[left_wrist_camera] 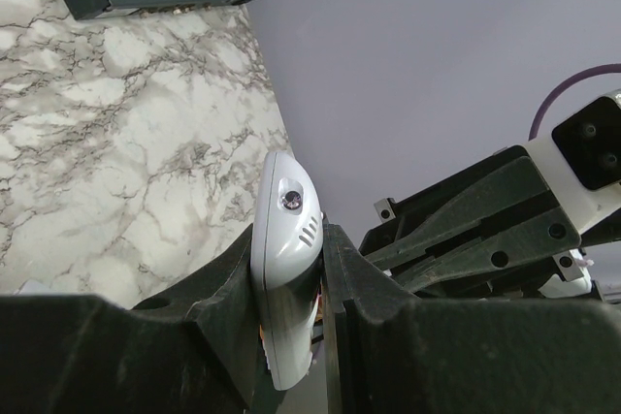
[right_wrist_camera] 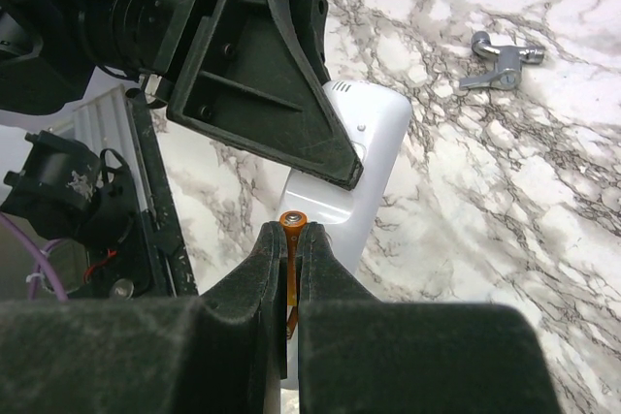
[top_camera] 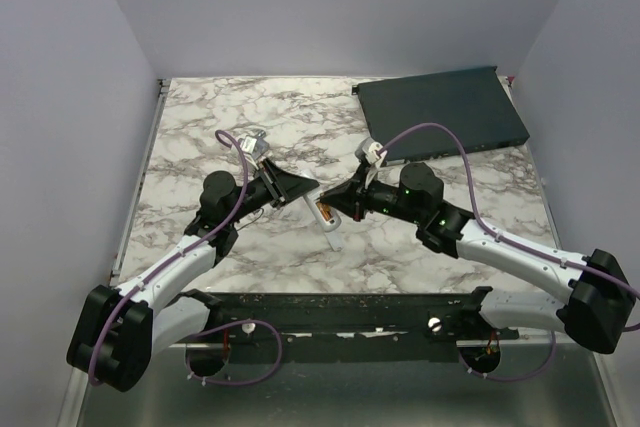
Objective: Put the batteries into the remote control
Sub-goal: Load the battery into the remote control.
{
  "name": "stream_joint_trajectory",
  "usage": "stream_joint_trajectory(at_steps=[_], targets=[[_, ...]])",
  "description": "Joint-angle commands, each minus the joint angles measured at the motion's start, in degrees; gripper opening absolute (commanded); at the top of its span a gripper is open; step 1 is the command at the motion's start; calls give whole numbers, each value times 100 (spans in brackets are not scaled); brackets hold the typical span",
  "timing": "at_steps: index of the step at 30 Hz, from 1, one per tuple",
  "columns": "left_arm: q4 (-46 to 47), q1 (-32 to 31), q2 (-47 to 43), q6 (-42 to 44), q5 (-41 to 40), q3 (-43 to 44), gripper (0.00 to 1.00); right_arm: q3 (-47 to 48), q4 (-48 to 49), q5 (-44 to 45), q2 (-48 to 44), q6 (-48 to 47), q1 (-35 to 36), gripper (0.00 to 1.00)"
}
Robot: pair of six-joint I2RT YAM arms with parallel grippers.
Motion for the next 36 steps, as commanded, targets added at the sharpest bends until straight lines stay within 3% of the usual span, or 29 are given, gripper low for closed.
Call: stream_joint_trajectory(at_steps=[1, 36], targets=[[272, -25, -74, -57, -132, -13, 0, -55, 221, 162, 19, -17, 38, 1], [84, -29, -266, 20, -306, 60, 0, 553, -1504, 422, 484, -547, 147, 1]])
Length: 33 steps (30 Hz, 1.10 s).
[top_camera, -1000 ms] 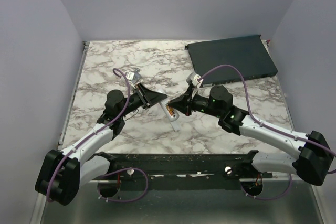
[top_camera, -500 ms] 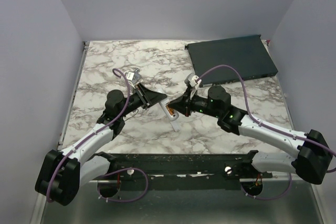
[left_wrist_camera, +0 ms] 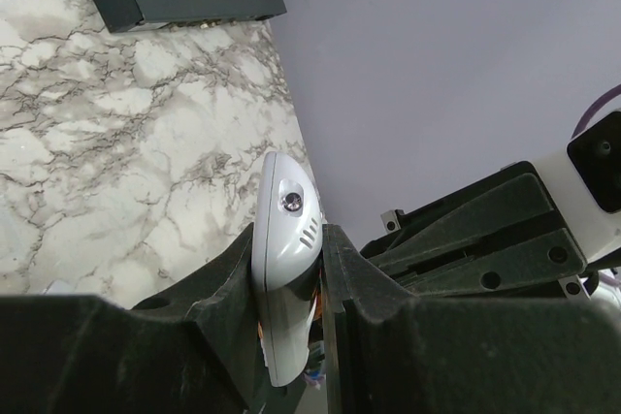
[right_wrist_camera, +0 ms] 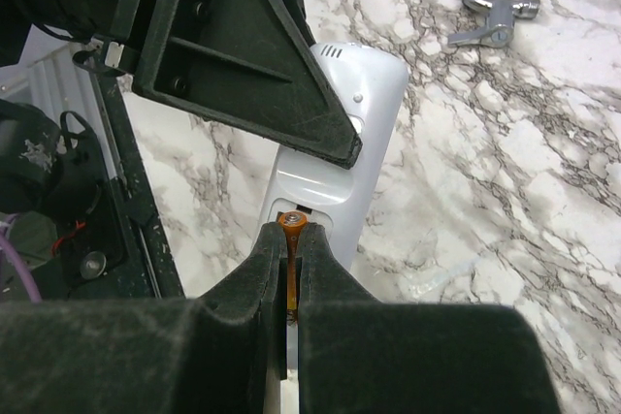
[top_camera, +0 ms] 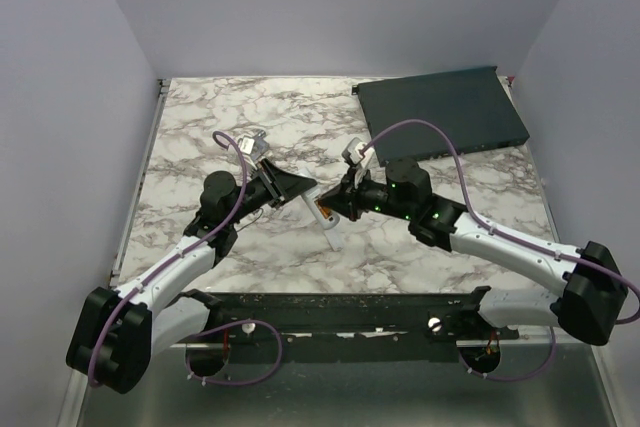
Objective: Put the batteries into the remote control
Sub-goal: Load the battery into the remote control.
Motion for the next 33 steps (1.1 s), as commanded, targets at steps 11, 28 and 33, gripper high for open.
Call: stream_joint_trajectory(at_steps=[11, 28, 33], targets=[[72, -25, -303, 13, -113, 137, 0, 209, -1149, 286, 328, -229, 56, 1], [-12, -25, -436, 39, -117, 195, 0, 70, -544, 516, 430, -288, 69, 9], [14, -25, -436, 22, -126, 171, 0, -5, -482, 597, 393, -322, 67, 17]])
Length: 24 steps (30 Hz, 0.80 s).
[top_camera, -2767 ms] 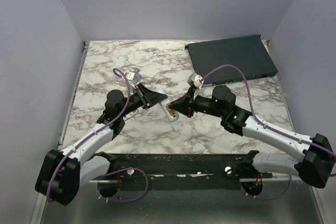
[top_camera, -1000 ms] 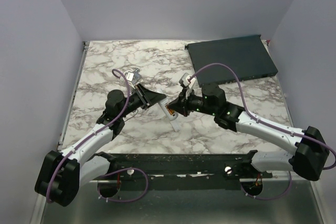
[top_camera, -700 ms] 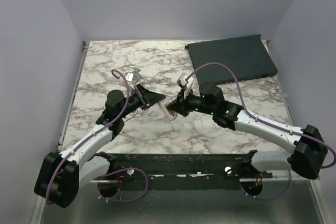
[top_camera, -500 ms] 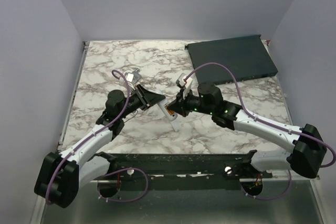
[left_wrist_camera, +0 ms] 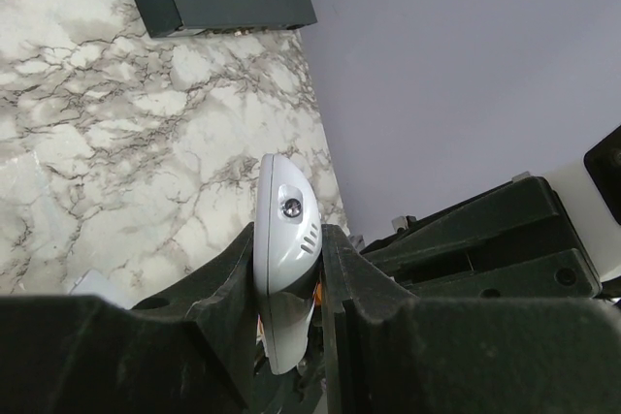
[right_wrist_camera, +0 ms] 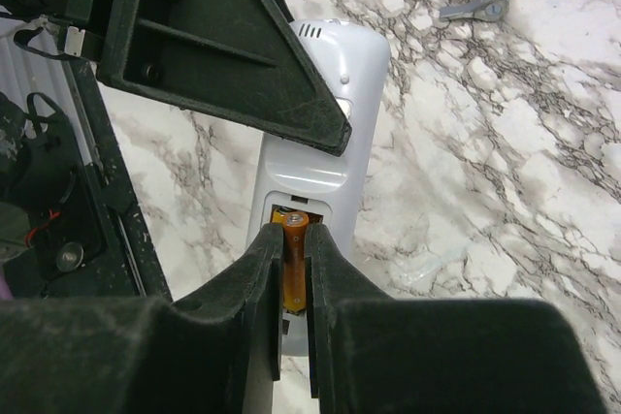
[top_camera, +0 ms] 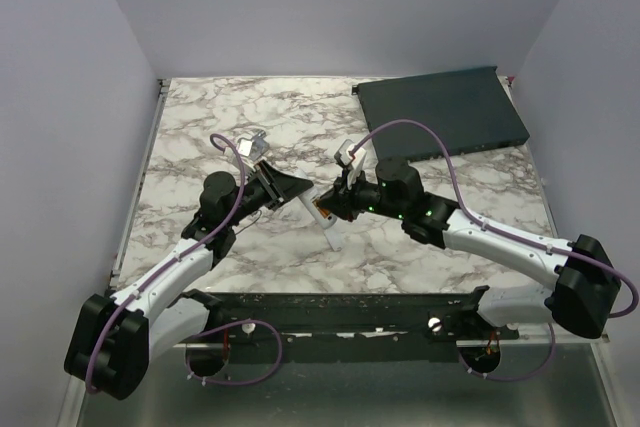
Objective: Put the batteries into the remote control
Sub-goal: Load the battery into the remote control.
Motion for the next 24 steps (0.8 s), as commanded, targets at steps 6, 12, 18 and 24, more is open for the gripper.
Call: stream_joint_trajectory(at_steps=[6, 12, 18, 24], targets=[[560, -29, -212, -230, 160, 159, 0, -229, -74, 413, 71, -189, 23, 21], [637, -29, -184, -254, 180, 122, 0, -348, 172, 414, -94, -214, 20, 24], [684, -29, -141, -265, 208, 128, 0, -403, 343, 461, -197, -216, 23, 27], [684, -29, -157, -256, 226, 122, 0, -405, 461, 521, -233, -187, 30, 32]])
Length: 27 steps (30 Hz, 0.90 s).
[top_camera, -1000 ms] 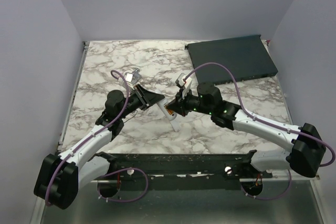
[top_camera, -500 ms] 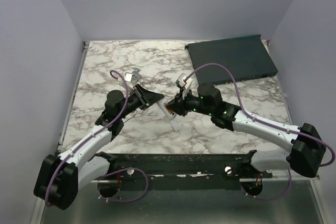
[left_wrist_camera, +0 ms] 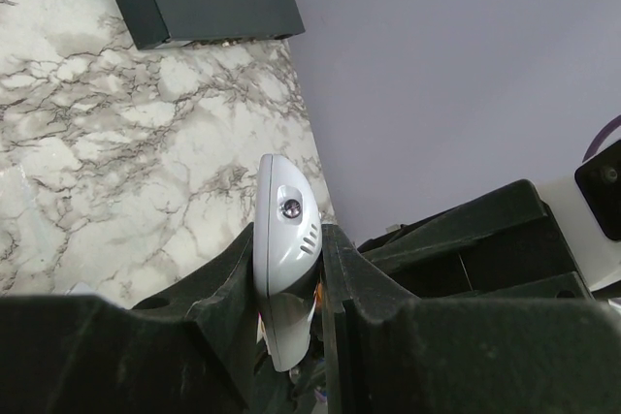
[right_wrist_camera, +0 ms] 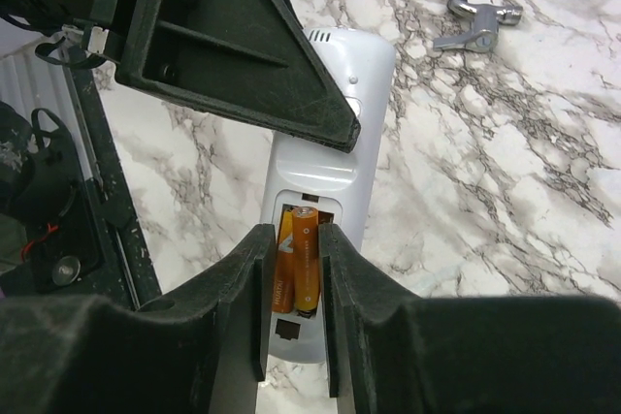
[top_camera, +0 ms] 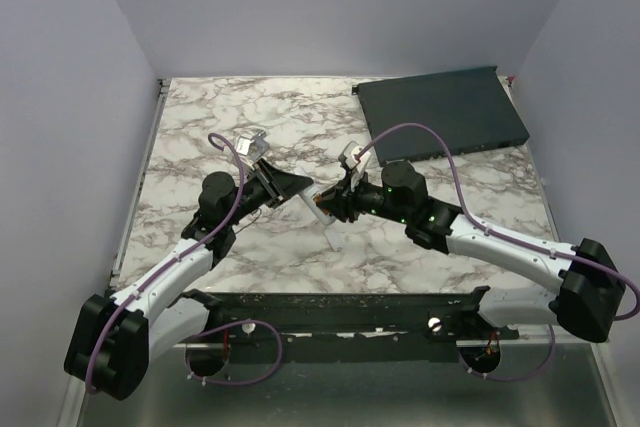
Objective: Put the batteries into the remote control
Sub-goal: Load the battery into the remote control.
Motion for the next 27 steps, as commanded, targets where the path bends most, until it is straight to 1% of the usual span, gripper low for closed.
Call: stream_joint_trajectory(at_steps=[1, 6, 15, 21, 23, 27], targets=[[521, -32, -147, -169, 267, 122, 0, -138, -9, 436, -53, -103, -30, 33], [531, -29, -141, -177, 267, 116, 0, -226, 89, 547, -201, -106, -29, 38], [532, -29, -141, -177, 269, 123, 0, -366, 320, 717, -378, -70, -25, 43], [522, -29, -145, -177, 296, 129, 0, -610, 754, 841, -711, 8, -30, 46], [513, -29, -143, -182, 314, 118, 0, -695, 929, 788, -823, 2, -30, 47], [522, -30, -162, -194, 321, 102, 0, -738, 1039, 375, -901, -53, -26, 48]])
